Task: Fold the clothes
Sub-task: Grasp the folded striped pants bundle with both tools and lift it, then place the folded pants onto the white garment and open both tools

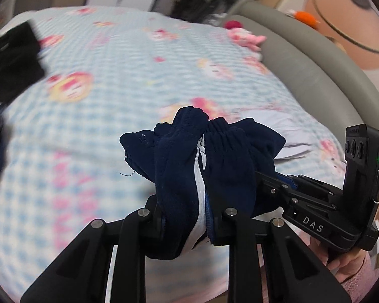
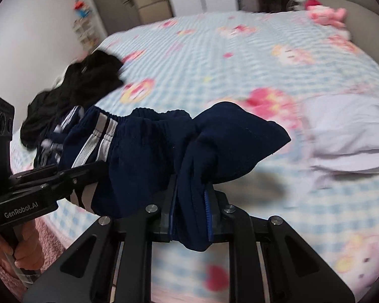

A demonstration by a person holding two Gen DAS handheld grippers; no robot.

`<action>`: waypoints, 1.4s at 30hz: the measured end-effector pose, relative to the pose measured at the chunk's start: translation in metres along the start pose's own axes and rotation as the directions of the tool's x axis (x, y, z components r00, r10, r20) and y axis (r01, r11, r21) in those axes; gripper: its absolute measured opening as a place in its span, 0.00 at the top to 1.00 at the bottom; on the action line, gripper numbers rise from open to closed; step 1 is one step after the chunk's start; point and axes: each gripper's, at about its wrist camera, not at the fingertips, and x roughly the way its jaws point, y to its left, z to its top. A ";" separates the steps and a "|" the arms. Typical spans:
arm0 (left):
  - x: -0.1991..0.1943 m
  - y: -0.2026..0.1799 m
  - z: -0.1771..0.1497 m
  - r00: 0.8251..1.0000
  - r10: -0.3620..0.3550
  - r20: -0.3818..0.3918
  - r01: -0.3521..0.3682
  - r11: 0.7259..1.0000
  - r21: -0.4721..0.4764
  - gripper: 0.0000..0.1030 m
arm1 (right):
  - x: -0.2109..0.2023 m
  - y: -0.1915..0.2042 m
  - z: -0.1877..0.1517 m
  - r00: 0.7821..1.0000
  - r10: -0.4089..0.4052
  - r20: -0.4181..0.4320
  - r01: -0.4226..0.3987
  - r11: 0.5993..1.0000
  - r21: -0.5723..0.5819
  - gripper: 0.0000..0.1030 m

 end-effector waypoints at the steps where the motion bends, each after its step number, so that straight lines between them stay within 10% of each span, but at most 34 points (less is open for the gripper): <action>1: 0.011 -0.016 0.009 1.000 -0.027 -0.006 0.027 1.000 0.012 0.77 | -0.008 -0.016 0.003 1.000 -0.017 0.014 0.016 1.000 0.021 0.83; 10: 0.112 -0.133 0.093 0.982 -0.190 0.006 0.190 0.982 0.013 0.74 | -0.070 -0.165 0.071 0.967 -0.231 0.109 0.214 0.965 0.151 0.83; 18: 0.236 -0.128 0.091 0.969 -0.092 -0.230 0.060 0.988 -0.141 0.52 | -0.010 -0.266 0.072 0.963 -0.269 -0.004 0.263 0.941 0.213 0.71; 25: 0.160 -0.143 0.094 0.996 -0.013 0.092 0.014 1.000 -0.014 0.52 | -0.071 -0.259 0.063 0.910 -0.367 0.194 0.312 0.912 0.265 0.66; 28: 0.168 -0.157 0.088 0.996 -0.030 0.085 0.026 0.998 0.049 0.53 | -0.071 -0.237 0.066 0.912 -0.339 0.228 0.301 0.935 0.186 0.66; 31: 0.202 -0.160 0.076 0.999 -0.024 -0.049 0.028 0.998 0.065 0.55 | -0.034 -0.221 0.063 0.964 -0.237 0.118 0.226 0.969 0.095 0.66; 37: 0.219 -0.154 0.073 0.988 -0.014 -0.155 0.021 0.999 0.039 0.54 | -0.015 -0.238 0.050 0.959 -0.280 0.042 0.272 0.951 0.146 0.85; 40: 0.181 -0.142 0.073 0.996 -0.026 -0.087 0.028 0.999 0.026 0.54 | -0.030 -0.223 0.051 0.950 -0.300 0.081 0.288 0.949 0.128 0.72; 42: 0.153 -0.125 0.075 0.999 0.021 -0.041 -0.020 0.999 0.027 0.53 | -0.042 -0.207 0.059 0.943 -0.306 0.126 0.289 0.947 0.140 0.46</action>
